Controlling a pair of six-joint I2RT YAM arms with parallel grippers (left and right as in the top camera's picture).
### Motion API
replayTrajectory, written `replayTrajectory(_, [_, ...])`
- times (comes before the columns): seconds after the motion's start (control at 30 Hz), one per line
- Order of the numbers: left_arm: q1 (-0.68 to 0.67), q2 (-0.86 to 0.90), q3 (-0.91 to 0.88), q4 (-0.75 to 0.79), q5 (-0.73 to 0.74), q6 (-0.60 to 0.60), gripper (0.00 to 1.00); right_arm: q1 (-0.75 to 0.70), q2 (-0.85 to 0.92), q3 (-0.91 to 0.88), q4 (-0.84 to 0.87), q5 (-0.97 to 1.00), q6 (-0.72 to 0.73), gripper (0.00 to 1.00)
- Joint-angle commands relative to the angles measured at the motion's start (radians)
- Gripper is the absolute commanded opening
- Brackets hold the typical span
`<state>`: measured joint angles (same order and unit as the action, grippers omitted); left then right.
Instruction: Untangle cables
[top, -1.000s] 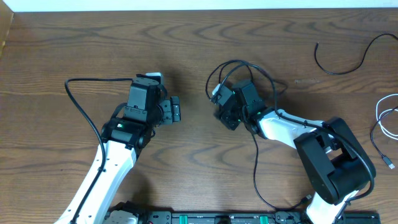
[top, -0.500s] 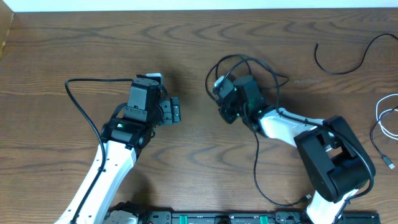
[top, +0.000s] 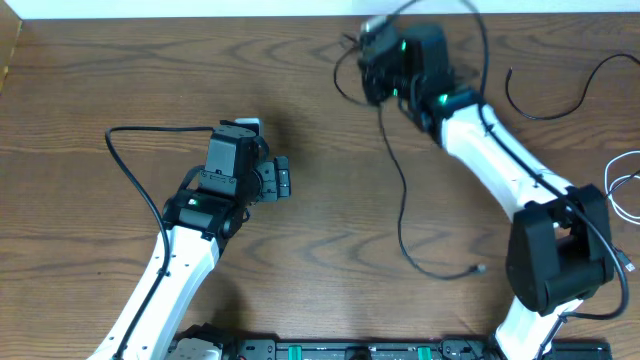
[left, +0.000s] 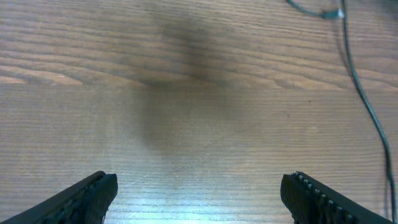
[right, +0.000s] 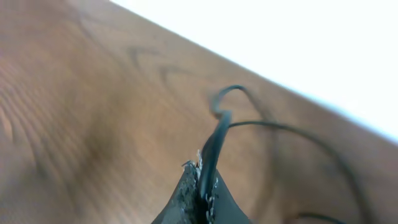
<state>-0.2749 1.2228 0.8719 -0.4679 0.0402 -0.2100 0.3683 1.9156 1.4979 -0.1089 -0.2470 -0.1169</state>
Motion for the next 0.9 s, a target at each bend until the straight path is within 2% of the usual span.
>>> replayTrajectory(0.0, [0.006,-0.001,0.010,-0.003,0.005,-0.006,0.89,-0.020,-0.004,0.130,-0.064,0.013,-0.041,0.01])
replayTrajectory(0.23, [0.006,-0.001,0.009,-0.003,0.005,-0.006,0.89,-0.027,-0.005,0.303,-0.449,0.013,-0.042,0.01])
replayTrajectory(0.47, [0.006,0.006,0.009,-0.003,0.005,-0.006,0.89,-0.027,-0.005,0.327,-0.790,0.013,-0.065,0.01])
replayTrajectory(0.7, [0.006,0.035,0.009,-0.002,0.029,-0.006,0.89,-0.027,-0.009,0.342,-0.818,0.008,-0.051,0.01])
replayTrajectory(0.87, [0.006,0.040,0.009,0.060,0.161,-0.005,0.89,-0.028,-0.010,0.436,-0.807,0.002,0.039,0.01])
